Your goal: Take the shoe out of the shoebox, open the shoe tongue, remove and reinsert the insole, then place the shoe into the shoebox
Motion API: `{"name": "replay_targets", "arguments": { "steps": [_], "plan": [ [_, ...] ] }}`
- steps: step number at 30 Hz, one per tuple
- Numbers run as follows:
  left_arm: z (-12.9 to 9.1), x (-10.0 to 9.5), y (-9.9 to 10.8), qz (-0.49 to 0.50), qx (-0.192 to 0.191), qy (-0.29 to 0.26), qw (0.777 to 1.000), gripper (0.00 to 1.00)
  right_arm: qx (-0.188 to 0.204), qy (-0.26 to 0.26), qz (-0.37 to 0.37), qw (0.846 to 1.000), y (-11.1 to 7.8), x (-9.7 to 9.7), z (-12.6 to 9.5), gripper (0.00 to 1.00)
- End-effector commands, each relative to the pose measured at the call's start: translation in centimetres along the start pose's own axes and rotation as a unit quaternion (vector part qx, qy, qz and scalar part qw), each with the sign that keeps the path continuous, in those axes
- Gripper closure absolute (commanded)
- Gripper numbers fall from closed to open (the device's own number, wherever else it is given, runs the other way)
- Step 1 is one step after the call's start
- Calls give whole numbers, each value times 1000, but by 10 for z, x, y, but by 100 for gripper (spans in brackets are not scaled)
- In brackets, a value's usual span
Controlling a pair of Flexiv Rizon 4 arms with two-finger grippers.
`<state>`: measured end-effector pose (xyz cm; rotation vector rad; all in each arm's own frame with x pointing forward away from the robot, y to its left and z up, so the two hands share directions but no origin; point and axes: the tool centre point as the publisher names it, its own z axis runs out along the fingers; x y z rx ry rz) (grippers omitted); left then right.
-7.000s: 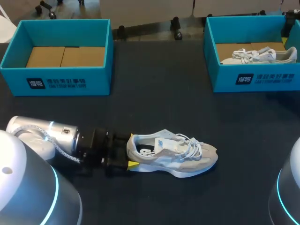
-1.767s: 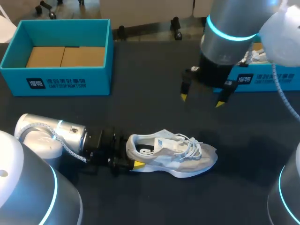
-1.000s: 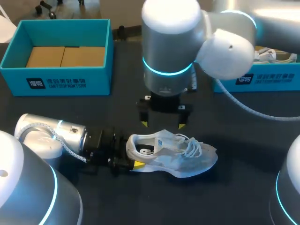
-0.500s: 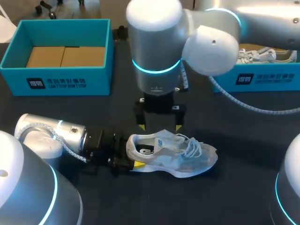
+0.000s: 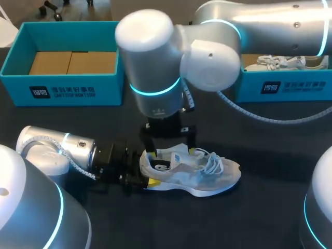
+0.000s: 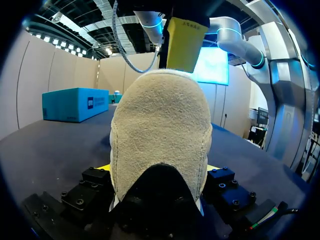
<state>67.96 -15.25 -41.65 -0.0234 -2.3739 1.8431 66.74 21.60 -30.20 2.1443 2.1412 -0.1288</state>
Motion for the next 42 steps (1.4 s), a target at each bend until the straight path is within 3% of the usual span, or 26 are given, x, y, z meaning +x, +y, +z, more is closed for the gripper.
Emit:
{"name": "replay_targets", "arguments": {
  "steps": [1, 25, 42],
  "plan": [
    [-1, -1, 2, -1, -1, 0, 1000, 100, -20, -101, 125, 987, -12, 12, 6, 0],
    [-1, -1, 2, -1, -1, 0, 1000, 100, -38, -148, 202, 967, 1, -17, 39, 0],
    [-1, -1, 2, -1, -1, 0, 1000, 100, -47, -162, 246, 955, -7, -29, 44, 0]
  ]
}}
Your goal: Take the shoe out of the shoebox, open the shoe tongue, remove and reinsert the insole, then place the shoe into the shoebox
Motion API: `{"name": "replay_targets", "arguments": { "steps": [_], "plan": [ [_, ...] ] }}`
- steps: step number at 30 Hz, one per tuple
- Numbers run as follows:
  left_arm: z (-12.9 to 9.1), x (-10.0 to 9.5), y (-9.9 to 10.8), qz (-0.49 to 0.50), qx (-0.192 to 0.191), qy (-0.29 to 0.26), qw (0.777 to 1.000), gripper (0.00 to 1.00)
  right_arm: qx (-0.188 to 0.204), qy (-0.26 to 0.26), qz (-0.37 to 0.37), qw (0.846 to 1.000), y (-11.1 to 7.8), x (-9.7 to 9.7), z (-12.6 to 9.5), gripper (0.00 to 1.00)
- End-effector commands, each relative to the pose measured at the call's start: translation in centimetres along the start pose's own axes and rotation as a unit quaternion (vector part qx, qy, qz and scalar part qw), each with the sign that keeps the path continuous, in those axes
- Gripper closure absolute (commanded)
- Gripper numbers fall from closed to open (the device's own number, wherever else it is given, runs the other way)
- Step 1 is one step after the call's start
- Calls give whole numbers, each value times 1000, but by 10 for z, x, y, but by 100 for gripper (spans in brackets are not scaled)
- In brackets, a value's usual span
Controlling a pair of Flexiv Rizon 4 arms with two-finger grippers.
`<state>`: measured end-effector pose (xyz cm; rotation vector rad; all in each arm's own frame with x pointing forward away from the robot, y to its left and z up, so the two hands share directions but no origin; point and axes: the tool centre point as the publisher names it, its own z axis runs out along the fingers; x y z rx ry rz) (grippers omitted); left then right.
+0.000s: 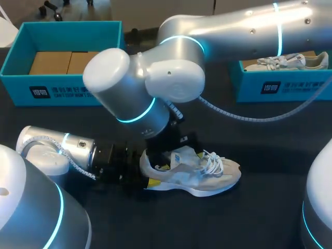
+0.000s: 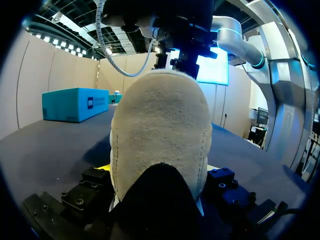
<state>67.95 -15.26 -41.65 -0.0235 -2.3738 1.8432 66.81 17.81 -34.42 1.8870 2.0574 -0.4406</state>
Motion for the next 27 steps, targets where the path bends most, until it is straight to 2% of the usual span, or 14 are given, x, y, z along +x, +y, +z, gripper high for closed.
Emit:
{"name": "replay_targets", "arguments": {
  "steps": [1, 20, 27],
  "plan": [
    [-1, -1, 2, -1, -1, 0, 1000, 100, -5, -16, 294, 956, -6, 1, -4, 0],
    [-1, -1, 2, -1, -1, 0, 1000, 100, -24, 5, 325, 946, -8, -39, -5, 0],
    [-1, -1, 2, -1, -1, 0, 1000, 100, -19, 33, 330, 943, -4, -44, -10, 1]
  ]
}}
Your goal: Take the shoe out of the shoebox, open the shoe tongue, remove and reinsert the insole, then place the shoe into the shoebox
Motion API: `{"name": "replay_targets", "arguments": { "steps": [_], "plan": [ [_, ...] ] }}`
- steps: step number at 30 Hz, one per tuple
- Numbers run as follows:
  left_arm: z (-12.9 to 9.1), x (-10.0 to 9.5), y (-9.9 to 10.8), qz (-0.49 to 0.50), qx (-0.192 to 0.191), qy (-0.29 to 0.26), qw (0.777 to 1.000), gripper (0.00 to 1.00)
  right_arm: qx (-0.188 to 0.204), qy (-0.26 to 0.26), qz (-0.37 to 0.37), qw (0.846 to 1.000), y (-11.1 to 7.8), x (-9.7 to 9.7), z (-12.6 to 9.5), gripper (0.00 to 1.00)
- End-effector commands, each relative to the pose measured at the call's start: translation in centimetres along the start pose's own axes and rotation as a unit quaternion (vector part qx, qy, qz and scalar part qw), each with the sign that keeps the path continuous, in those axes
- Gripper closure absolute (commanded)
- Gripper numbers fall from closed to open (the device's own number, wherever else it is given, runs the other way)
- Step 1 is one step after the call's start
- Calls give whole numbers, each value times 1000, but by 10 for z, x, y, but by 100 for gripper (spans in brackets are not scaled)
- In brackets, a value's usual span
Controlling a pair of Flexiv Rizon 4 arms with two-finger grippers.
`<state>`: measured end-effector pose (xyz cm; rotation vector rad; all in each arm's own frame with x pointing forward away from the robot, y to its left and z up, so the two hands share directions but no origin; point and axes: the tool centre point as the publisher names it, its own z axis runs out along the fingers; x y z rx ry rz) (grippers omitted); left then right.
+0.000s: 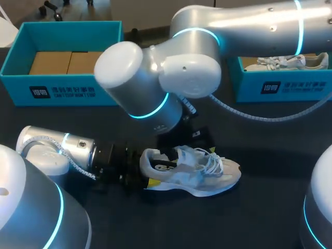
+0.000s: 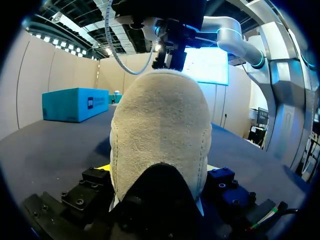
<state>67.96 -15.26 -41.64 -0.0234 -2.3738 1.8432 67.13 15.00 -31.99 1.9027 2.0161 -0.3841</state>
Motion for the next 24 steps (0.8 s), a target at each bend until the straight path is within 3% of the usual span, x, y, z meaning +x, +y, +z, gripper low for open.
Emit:
{"name": "replay_targets", "arguments": {
  "steps": [1, 5, 6, 7, 9, 11, 12, 13, 19, 24],
  "plan": [
    [-1, -1, 2, -1, -1, 0, 1000, 100, 0, 33, 312, 949, -3, -7, 0, 4],
    [-1, -1, 2, -1, -1, 0, 1000, 100, 8, 40, 306, 951, 0, 1, 5, 9],
    [-1, -1, 2, -1, -1, 0, 1000, 100, 10, 41, 304, 952, 0, 3, 7, 13],
    [-1, -1, 2, -1, -1, 0, 1000, 100, 12, 45, 303, 952, 1, 5, 8, 26],
    [-1, -1, 2, -1, -1, 0, 1000, 100, 13, 47, 303, 952, 0, 8, 9, 36],
    [-1, -1, 2, -1, -1, 0, 1000, 100, 15, 50, 303, 952, 0, 10, 8, 38],
    [-1, -1, 2, -1, -1, 0, 1000, 100, 16, 52, 304, 951, -1, 10, 8, 48],
    [-1, -1, 2, -1, -1, 0, 1000, 100, 18, 53, 305, 951, -1, 10, 8, 51],
    [-1, -1, 2, -1, -1, 0, 1000, 100, 21, 60, 313, 948, -6, 9, 1, 60],
    [-1, -1, 2, -1, -1, 0, 1000, 100, 38, 79, 277, 957, 0, 11, -3, 55]
  ]
}}
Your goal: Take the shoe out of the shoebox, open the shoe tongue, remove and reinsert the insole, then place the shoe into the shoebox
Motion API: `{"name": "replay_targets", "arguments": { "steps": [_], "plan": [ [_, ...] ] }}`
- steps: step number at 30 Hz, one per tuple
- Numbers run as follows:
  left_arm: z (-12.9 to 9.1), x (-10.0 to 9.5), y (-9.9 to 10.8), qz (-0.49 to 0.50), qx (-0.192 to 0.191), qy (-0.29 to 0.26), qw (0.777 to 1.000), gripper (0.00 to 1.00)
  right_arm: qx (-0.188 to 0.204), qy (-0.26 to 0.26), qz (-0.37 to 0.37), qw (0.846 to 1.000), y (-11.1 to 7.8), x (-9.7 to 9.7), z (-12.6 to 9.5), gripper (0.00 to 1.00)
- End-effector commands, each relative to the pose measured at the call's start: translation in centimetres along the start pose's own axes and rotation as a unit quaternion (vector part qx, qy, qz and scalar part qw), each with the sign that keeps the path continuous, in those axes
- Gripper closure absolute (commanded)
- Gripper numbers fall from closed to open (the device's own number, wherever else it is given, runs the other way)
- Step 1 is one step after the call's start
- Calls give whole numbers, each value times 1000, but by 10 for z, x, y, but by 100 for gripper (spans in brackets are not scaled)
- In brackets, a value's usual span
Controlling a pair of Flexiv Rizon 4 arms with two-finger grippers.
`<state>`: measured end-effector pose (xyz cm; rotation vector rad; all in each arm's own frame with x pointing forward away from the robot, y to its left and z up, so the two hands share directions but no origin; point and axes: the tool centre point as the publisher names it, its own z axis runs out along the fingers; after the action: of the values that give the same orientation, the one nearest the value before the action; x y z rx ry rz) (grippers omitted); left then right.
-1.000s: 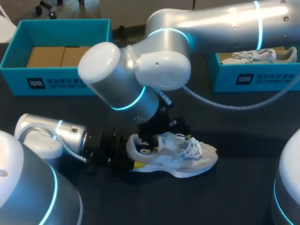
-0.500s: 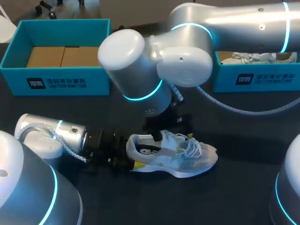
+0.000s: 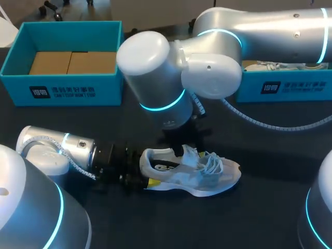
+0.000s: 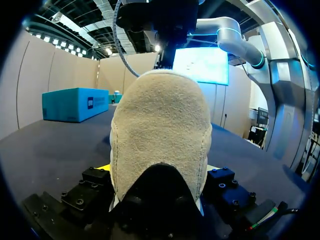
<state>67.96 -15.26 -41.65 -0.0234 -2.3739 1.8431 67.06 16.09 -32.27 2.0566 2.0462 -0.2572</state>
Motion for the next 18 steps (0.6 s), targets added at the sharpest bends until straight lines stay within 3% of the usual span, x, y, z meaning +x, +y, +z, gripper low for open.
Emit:
{"name": "replay_targets", "arguments": {
  "steps": [1, 13, 15, 18],
  "plan": [
    [-1, -1, 2, -1, -1, 0, 1000, 100, 17, 12, 235, 972, 4, 2, 0, 54],
    [-1, -1, 2, -1, -1, 0, 1000, 100, 66, 29, 204, 976, 17, 2, 13, 58],
    [-1, -1, 2, -1, -1, 0, 1000, 100, 68, 29, 209, 975, 15, 0, 11, 62],
    [-1, -1, 2, -1, -1, 0, 1000, 100, 68, 26, 214, 974, 13, -2, 6, 76]
  ]
}}
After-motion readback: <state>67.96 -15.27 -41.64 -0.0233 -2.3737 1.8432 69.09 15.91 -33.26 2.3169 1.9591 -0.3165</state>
